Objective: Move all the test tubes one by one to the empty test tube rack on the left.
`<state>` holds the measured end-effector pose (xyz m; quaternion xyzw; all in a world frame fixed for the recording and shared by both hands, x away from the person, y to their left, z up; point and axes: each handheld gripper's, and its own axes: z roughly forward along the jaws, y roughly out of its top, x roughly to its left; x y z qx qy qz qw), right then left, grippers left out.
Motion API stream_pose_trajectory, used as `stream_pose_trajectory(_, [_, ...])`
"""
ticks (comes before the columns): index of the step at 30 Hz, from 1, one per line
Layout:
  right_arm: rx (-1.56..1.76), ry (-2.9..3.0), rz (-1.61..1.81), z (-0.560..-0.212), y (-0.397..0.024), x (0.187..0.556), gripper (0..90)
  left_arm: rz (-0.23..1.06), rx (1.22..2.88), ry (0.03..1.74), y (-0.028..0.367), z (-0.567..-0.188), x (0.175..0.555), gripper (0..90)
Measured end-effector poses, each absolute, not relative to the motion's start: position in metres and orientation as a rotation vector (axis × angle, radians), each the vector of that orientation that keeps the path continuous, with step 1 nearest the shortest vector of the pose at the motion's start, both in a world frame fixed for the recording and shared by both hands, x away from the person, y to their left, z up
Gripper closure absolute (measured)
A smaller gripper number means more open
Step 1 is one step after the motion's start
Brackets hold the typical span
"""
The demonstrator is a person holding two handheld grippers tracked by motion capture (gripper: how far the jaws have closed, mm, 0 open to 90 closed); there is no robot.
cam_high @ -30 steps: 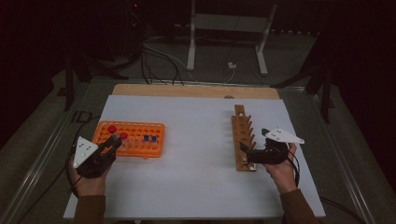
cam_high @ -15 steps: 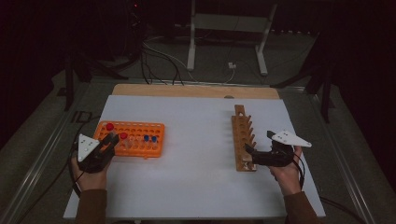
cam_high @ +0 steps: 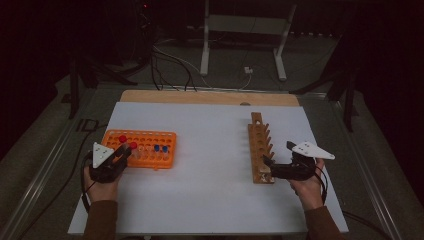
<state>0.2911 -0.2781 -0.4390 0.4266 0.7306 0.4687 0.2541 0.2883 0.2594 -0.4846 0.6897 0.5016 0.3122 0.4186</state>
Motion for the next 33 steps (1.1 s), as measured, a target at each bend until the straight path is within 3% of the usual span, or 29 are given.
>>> stream_pose_trajectory(20, [1.167,1.982,1.283,-0.448,-0.29,0.282,0.1,0.715,1.805,1.293,0.263,-0.497,0.287,73.4])
stream_pose_trajectory(22, [1.17,1.98,1.289,-0.448,-0.29,0.281,0.1,0.722,1.795,1.31,0.264,-0.497,0.286,66.0])
stream_pose_trajectory(28, [1.155,1.974,1.312,-0.449,-0.292,0.279,0.1,0.719,1.732,1.323,0.273,-0.489,0.276,55.9])
stream_pose_trajectory(33, [1.138,1.96,1.341,-0.45,-0.295,0.276,0.1,0.727,1.653,1.28,0.275,-0.476,0.264,37.5])
